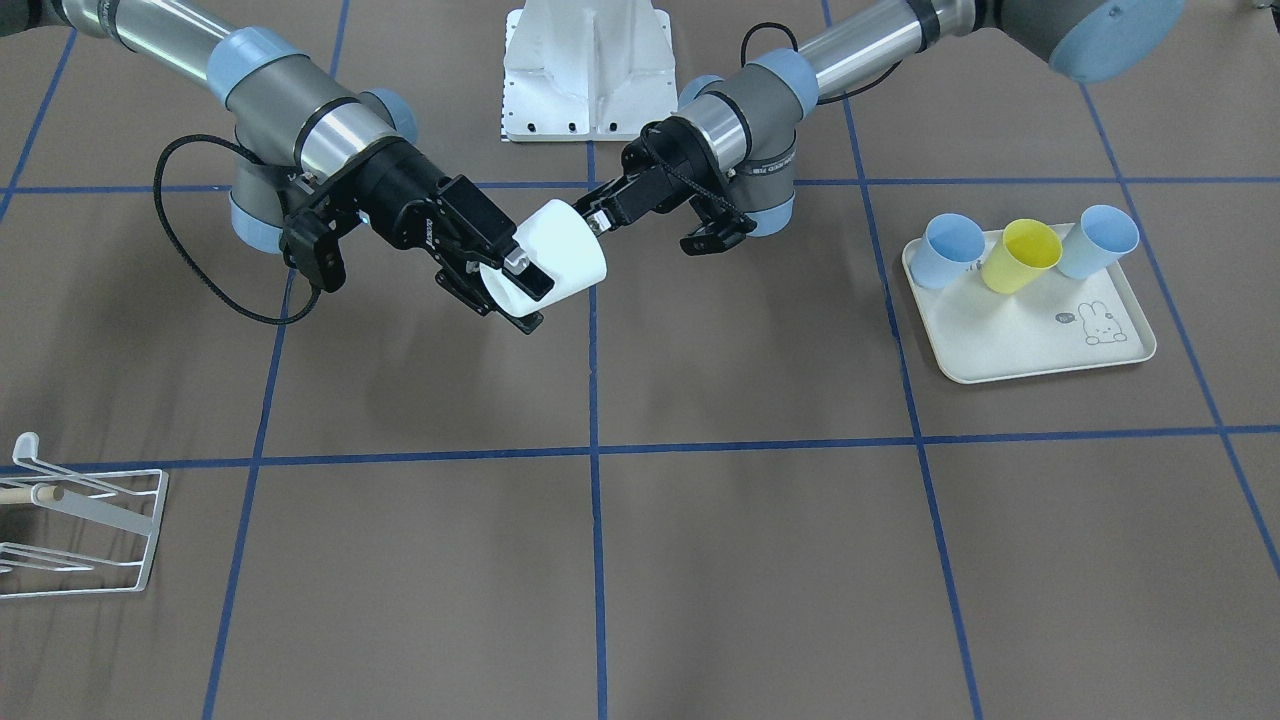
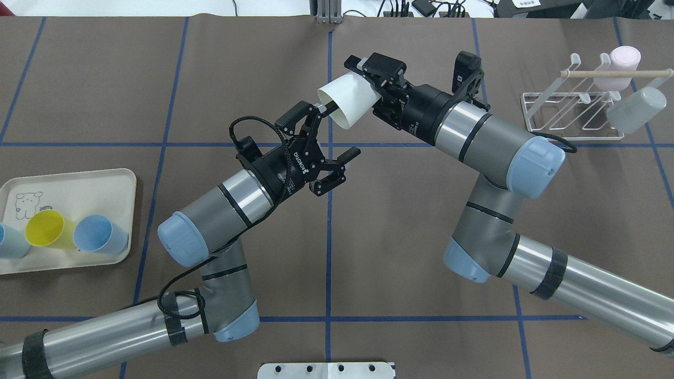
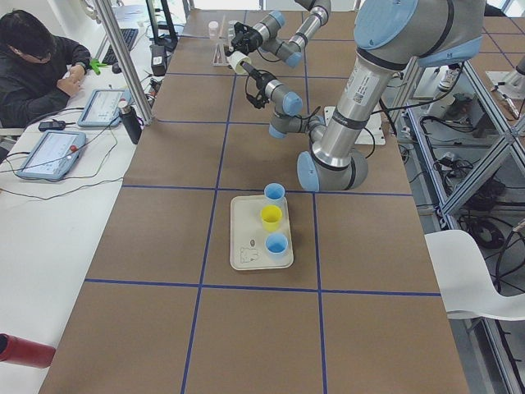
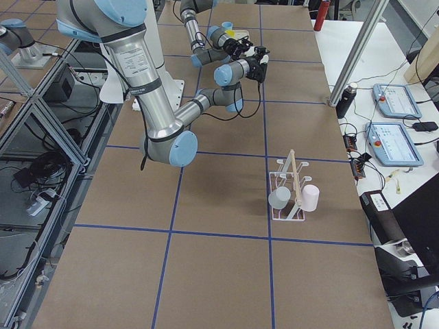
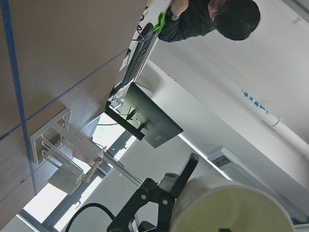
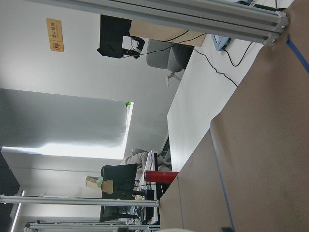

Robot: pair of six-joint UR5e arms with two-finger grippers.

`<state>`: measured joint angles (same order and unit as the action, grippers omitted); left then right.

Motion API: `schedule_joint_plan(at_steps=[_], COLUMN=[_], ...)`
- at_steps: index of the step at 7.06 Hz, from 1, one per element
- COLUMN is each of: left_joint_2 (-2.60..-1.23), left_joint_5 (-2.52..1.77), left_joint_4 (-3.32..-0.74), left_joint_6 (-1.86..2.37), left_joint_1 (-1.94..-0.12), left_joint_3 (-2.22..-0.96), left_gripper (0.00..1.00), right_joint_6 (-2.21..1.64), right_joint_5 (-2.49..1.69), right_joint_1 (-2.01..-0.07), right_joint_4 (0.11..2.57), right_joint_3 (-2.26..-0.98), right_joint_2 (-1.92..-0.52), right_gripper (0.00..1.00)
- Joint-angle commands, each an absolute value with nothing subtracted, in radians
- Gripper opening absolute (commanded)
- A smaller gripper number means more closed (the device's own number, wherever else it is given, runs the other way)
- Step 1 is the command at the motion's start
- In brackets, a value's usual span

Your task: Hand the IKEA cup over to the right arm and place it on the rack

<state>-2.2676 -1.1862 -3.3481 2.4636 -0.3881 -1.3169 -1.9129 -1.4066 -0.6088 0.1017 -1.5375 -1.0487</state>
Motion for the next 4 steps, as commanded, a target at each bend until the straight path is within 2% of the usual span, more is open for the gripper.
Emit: schedule_joint_plan(at_steps=[1,4], left_joint_2=[-2.266,-2.266], left_joint_5=[-1.187,-1.192], left_joint_4=[-3.350,-3.346], left_joint_6=[2.450,2.339], left_joint_1=[-0.391,-0.397], left_joint_3=[-1.318,-1.324], left_gripper=[1.00,1.00], right_joint_6=[-1.921,-1.864], right_joint_5=[-1.414,-1.457], right_joint_1=[-0.678,-0.803], right_joint_4=[0.104,0.214], right_joint_3=[-1.514,-1.493], right_joint_2=[-1.048,-1.066], right_gripper=[0.00,0.00])
